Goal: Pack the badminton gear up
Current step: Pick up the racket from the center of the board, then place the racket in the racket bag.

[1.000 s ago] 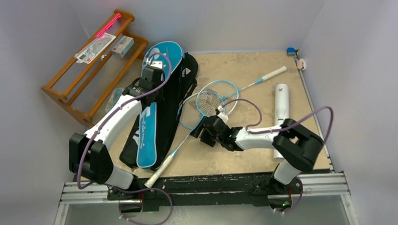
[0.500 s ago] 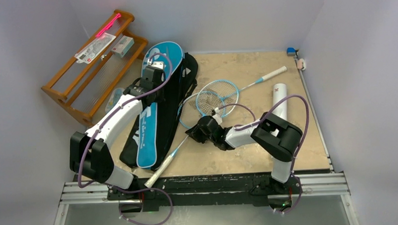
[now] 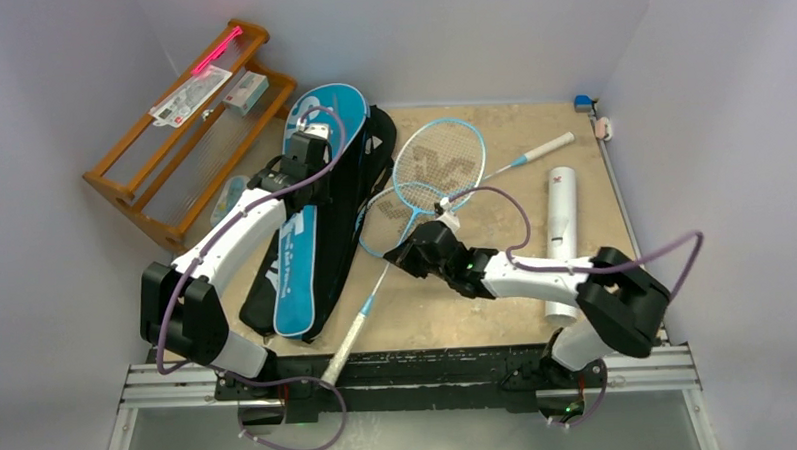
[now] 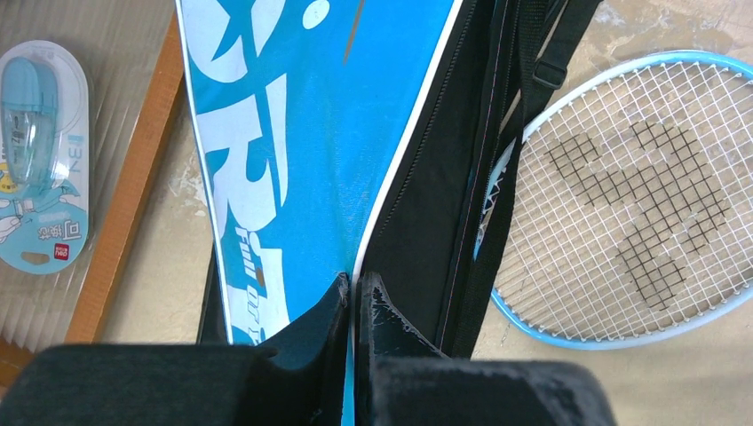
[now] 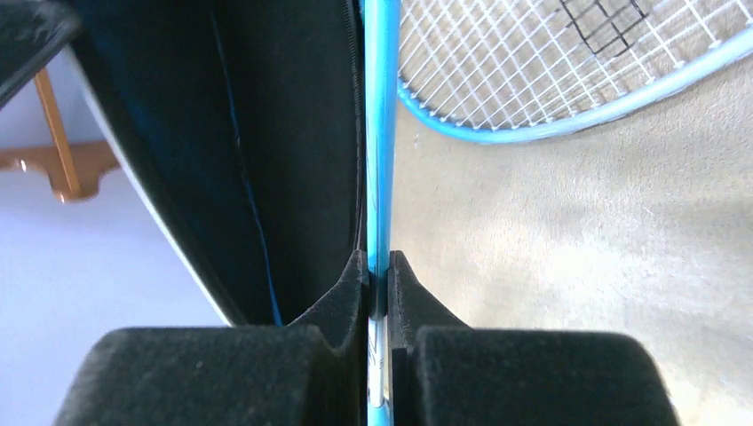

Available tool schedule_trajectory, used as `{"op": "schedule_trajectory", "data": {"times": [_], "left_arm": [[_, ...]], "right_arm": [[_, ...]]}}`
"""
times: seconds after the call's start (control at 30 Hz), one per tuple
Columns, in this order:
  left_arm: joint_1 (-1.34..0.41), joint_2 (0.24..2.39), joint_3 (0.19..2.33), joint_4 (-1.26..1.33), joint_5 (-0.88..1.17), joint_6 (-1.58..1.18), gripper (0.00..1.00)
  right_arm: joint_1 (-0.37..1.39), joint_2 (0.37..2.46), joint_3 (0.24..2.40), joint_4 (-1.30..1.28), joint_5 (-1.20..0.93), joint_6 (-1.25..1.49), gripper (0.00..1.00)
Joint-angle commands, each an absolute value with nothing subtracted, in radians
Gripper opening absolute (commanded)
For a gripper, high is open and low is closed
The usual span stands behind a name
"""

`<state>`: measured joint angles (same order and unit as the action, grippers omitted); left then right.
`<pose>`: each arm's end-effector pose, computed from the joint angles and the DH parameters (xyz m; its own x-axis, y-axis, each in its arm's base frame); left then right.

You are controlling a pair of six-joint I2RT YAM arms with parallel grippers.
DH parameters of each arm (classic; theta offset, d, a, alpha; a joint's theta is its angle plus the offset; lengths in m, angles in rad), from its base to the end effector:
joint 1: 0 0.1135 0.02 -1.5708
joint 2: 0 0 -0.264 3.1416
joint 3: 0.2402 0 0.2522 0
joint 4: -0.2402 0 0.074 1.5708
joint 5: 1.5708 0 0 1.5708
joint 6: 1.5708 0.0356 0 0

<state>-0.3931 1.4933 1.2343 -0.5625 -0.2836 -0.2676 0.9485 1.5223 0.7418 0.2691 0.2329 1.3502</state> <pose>0.3044 -0.1154 0.2928 -0.7029 0.0167 -0.7111 0.0061 0.9998 0.0175 0.1922 0.2538 0.1943 -0.7194 0.6260 -0.3010 0.1310 0.5479 0.8262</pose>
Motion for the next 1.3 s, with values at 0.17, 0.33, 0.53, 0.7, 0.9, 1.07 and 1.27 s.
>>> {"op": "schedule_trajectory", "data": {"times": [0.17,0.33,0.53,0.7,0.9,1.07,1.27], "left_arm": [[-0.389,1.495,1.277,-0.541,-0.227,-0.247,0.0],[-0.39,1.487,1.276,-0.536,-0.207,-0.243,0.0],[-0.391,1.462,1.261,-0.51,-0.151,-0.23,0.0],[-0.402,1.449,1.251,-0.491,-0.097,-0.218,0.0],[-0.436,1.436,1.243,-0.476,-0.063,-0.2,0.0],[-0.45,1.435,1.243,-0.474,-0.006,-0.18,0.0],[-0.473,1.431,1.24,-0.474,0.085,-0.153,0.0]], "right_arm": [[0.948,1.311,0.793,0.013,0.072,0.96,0.0],[0.949,1.322,0.823,-0.073,0.017,0.916,0.0],[0.949,1.467,0.907,-0.071,-0.09,0.864,0.0],[0.95,1.593,0.992,-0.094,-0.101,0.842,0.0],[0.95,1.669,1.008,-0.054,-0.184,0.861,0.0],[0.948,1.718,1.063,-0.04,-0.236,0.787,0.0],[0.879,1.742,1.089,-0.007,-0.334,0.745,0.0]]}}
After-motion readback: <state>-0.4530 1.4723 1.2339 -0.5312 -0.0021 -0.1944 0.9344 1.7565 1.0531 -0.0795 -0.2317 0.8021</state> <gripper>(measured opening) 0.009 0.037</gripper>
